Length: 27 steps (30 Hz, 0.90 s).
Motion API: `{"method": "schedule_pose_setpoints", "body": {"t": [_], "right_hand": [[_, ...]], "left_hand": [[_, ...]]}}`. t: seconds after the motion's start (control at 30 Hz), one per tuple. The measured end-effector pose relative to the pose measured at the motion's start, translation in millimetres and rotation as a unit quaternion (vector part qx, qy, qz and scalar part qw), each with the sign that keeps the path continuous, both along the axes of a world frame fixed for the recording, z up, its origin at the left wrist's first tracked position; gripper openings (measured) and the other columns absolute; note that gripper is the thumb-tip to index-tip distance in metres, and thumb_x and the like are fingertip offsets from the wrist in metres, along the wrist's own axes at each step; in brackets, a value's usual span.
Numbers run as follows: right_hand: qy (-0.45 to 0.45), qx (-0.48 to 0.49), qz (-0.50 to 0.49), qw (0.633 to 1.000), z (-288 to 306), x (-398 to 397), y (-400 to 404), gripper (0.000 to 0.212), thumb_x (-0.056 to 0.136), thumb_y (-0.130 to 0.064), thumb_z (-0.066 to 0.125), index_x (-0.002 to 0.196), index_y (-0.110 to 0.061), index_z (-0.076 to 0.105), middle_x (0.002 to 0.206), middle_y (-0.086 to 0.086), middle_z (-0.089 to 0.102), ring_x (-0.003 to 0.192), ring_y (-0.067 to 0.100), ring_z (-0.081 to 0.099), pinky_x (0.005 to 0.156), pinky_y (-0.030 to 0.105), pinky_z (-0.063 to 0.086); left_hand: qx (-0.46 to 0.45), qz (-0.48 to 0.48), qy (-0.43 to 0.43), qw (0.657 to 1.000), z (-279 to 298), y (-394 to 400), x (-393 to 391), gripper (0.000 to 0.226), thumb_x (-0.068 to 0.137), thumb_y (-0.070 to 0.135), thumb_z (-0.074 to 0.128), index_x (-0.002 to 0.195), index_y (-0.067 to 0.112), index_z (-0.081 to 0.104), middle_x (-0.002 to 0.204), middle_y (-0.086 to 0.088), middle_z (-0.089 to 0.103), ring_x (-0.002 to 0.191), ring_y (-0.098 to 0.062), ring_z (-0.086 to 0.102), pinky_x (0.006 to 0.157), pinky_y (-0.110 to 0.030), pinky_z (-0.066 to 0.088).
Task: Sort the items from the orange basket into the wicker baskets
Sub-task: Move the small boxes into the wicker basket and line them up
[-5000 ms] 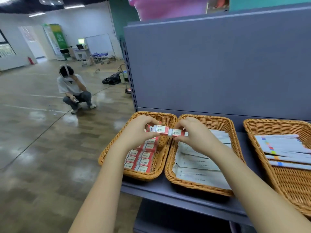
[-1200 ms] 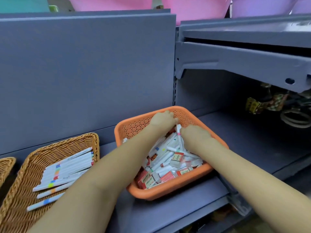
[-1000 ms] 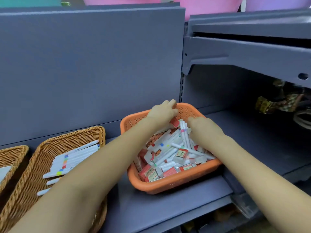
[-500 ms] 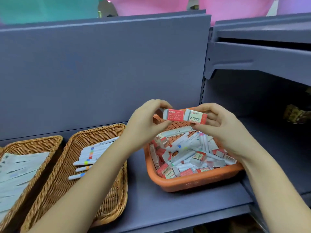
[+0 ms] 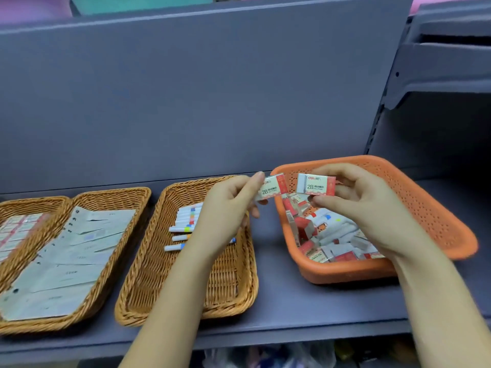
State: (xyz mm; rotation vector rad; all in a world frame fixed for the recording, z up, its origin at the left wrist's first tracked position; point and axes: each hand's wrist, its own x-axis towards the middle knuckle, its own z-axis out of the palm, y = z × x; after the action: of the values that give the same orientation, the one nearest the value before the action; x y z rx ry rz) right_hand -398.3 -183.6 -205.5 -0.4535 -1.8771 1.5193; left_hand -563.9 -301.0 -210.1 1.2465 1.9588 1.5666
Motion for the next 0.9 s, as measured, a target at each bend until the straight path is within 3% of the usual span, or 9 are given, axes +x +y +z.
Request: {"method": "schedule_pose_setpoints", "body": {"t": [0.1,0.27,0.37,0.47,0.6,0.77,0.9], "right_hand": [[-0.013,0.008,0.008,1.000,-1.8,-17.9,-18.0,0.035,0.077,0.010,0.066,0.098,-0.018,0.064,0.092,-0.003,0.072,0.085,0.011,0.068,0.077,0.026,0.055],[-0.010,0.008,0.002,1.000,-5.9,-49.2,-44.3,0.036,0.078,0.011,0.065,0.098,-0.019,0.062,0.082,-0.010,0.071,0.075,0.007,0.068,0.071,0.016,0.052],[-0.003,-0.003,-0.002,1.000,-10.2,-65.0,-58.6,0.037,0.078,0.013,0.063,0.098,-0.018,0.062,0.085,-0.011,0.071,0.079,0.006,0.068,0.072,0.015,0.052],[-0.027,0.005,-0.008,1.000,-16.7,-79.7,-72.0,0.037,0.079,0.012,0.063,0.099,-0.020,0.062,0.090,-0.008,0.071,0.085,0.010,0.069,0.079,0.022,0.054],[-0.088,0.058,-0.031,0.994,-20.7,-100.2,-90.5,0.037,0.081,0.005,0.064,0.097,-0.028,0.060,0.096,-0.007,0.069,0.090,0.011,0.067,0.086,0.028,0.052],[-0.144,0.158,-0.034,0.976,-15.9,-127.0,-111.4,0.030,0.082,-0.004,0.065,0.097,-0.028,0.059,0.090,-0.017,0.063,0.079,-0.004,0.061,0.072,0.008,0.046],[-0.185,0.237,0.004,0.954,-16.6,-153.0,-123.2,0.029,0.081,-0.007,0.065,0.101,-0.027,0.056,0.095,-0.021,0.057,0.088,0.004,0.057,0.076,0.017,0.045]], "left_hand": [[0.003,-0.014,-0.053,0.999,-1.5,-12.9,-11.1,0.037,0.099,0.032,0.045,0.082,0.005,0.063,0.063,-0.010,0.055,0.047,-0.015,0.043,0.044,-0.021,0.032],[0.008,-0.058,-0.058,0.997,1.0,-40.6,-33.6,0.025,0.102,0.020,0.038,0.100,0.021,0.064,0.065,0.004,0.054,0.053,-0.006,0.047,0.046,-0.020,0.036],[-0.030,-0.107,-0.039,0.993,-2.5,-59.4,-52.7,0.015,0.097,0.022,0.050,0.107,0.029,0.058,0.076,0.012,0.056,0.062,0.000,0.051,0.050,-0.018,0.043],[-0.041,-0.120,0.036,0.991,-10.0,-75.2,-74.7,0.023,0.091,0.021,0.061,0.106,0.038,0.056,0.091,0.019,0.060,0.073,0.000,0.053,0.056,-0.018,0.045],[-0.052,-0.105,0.147,0.982,-17.5,-91.7,-101.6,0.027,0.087,0.026,0.067,0.108,0.040,0.059,0.099,0.020,0.052,0.092,0.001,0.049,0.075,-0.010,0.040],[-0.063,-0.067,0.223,0.970,-15.2,-117.9,-127.9,0.028,0.081,0.026,0.072,0.107,0.031,0.065,0.089,0.018,0.048,0.085,0.006,0.046,0.070,-0.005,0.034],[-0.075,-0.021,0.237,0.968,-19.3,-143.8,-141.7,0.025,0.079,0.026,0.074,0.103,0.028,0.068,0.087,0.015,0.053,0.083,0.003,0.048,0.067,-0.008,0.034]]}}
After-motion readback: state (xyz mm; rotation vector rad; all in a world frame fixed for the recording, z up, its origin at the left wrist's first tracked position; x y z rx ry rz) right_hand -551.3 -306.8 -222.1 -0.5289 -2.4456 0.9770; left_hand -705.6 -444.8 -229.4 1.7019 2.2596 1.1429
